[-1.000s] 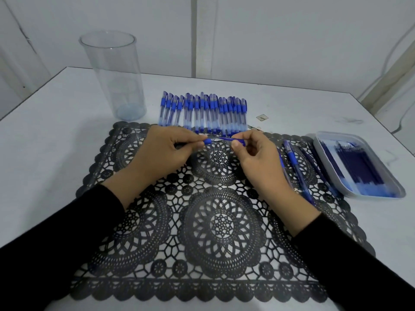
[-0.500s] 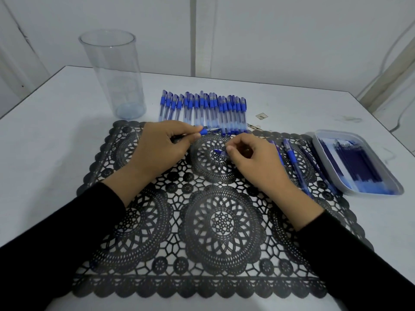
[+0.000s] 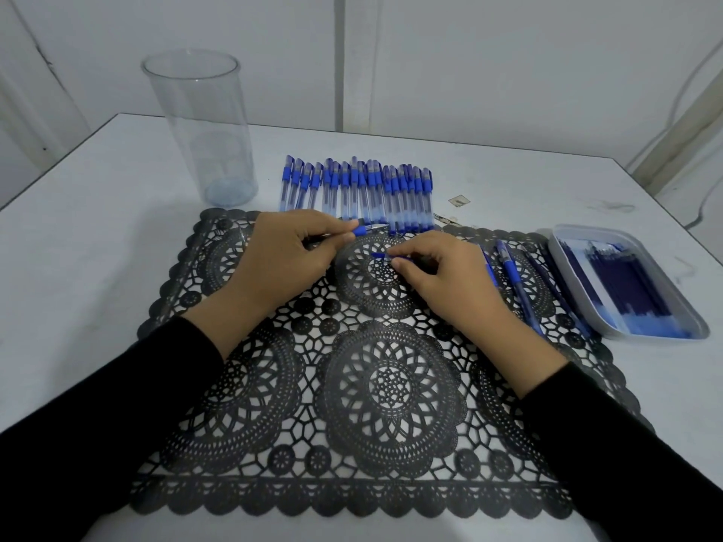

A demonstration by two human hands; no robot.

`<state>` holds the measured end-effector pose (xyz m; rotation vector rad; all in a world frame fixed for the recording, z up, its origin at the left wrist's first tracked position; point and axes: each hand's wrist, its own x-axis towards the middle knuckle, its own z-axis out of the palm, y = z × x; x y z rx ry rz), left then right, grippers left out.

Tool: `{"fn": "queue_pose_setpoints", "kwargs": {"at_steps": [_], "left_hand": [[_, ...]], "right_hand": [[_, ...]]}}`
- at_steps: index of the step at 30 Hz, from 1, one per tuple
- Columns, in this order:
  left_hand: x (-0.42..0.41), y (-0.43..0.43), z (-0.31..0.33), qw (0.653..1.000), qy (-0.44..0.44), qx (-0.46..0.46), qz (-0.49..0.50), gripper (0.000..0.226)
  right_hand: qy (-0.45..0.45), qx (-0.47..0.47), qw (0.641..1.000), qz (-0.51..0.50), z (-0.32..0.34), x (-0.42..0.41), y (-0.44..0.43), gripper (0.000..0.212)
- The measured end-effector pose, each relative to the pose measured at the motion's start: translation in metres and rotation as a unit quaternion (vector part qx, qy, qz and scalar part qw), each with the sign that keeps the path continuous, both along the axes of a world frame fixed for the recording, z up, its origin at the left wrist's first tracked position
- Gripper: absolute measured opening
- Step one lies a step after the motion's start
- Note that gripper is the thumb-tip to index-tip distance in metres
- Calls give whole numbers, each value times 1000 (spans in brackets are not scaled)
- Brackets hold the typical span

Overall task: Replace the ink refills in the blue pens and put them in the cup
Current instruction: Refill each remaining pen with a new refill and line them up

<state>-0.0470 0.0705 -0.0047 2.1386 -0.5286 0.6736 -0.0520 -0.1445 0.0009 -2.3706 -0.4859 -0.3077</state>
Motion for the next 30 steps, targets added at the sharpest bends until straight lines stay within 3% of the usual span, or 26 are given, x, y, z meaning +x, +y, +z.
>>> {"fn": "queue_pose_setpoints", "kwargs": {"at_steps": [6,11,17,21,27,30], "left_hand": [[-1,-1,0,999,-26,8,-24,23],[-4,-4,1,996,-68,15,-61,21],[-7,-8,1,995,-68,-2,-78,21],[-6,-6,1,996,-60,-10,-72,21],[-7,-8,1,995,-59,-7,-83,22],[-7,-7,0,995,-60,-4,-79,22]], "right_hand": [[18,101,994,-26,3,-3,-3,22],[61,192,979,19,11,-8,2,19],[53,208,976,33,12,-10,4,5],[60,226,970,61,13,-12,4,22],[58,199,977,51,16,-11,3,5],[90,236,965,64,16,-11,3,11]]}}
